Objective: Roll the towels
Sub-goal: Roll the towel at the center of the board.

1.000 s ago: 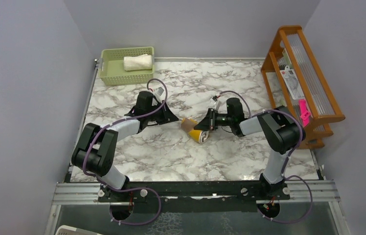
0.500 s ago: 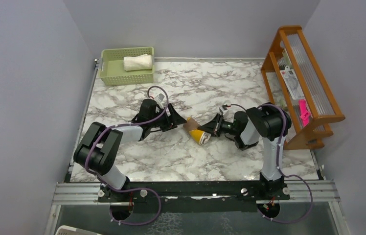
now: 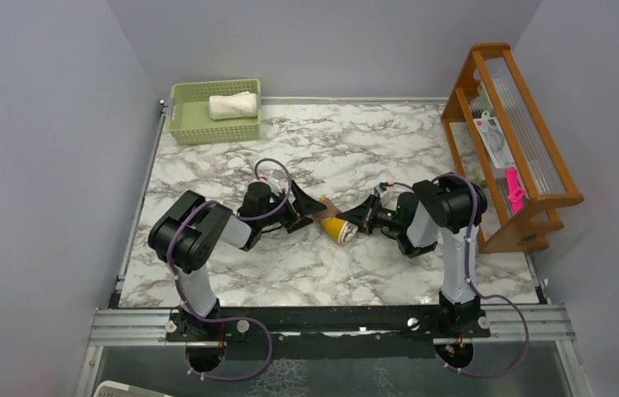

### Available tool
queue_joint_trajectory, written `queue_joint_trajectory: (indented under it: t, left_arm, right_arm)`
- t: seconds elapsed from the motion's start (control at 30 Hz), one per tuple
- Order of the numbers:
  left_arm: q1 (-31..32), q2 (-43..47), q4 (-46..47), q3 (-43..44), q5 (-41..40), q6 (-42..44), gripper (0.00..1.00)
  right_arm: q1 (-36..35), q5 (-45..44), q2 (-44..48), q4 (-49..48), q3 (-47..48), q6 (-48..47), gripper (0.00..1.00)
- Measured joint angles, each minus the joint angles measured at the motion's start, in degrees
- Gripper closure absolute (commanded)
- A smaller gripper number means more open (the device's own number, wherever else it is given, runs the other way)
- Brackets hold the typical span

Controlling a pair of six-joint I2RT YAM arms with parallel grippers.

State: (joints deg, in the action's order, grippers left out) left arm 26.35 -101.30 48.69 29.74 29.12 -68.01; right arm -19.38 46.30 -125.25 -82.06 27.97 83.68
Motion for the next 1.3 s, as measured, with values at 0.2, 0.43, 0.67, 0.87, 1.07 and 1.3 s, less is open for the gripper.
queue_joint_trajectory:
  t: [0.2, 0.43, 0.67, 0.87, 1.07, 1.3]
  left_arm:
    - [2.56, -5.29, 6.80, 1.20, 0.07, -3.41, 0.22]
    - [3.15, -8.33, 9.55, 1.88, 0.00, -4.37, 0.39]
    - [3.32, -9.97, 8.39, 3.91, -0.92, -1.73, 0.63]
    - [3.41, -9.92, 3.23, 7.15, -1.64, 2.99, 0.68]
    - [3.28, -7.54, -6.82, 11.54, -3.28, 10.95, 0.67]
    - [3.04, -5.97, -19.32, 17.22, -5.14, 20.74, 0.67]
  right_arm:
    - [0.00, 0.00, 0.35, 0.20, 0.04, -1.11, 0.99]
    - [0.00, 0.02, 1.97, 1.31, 0.57, -4.00, 0.99]
    - [0.00, 0.04, 4.07, 5.29, 1.62, -7.78, 0.97]
    - [0.26, 0.44, 7.91, 13.16, 3.21, -14.99, 0.39]
    - [0.31, -0.13, 17.20, 29.27, 7.52, -29.44, 0.29]
    - [-0.74, -8.83, 25.79, 52.78, 16.28, -51.23, 0.29]
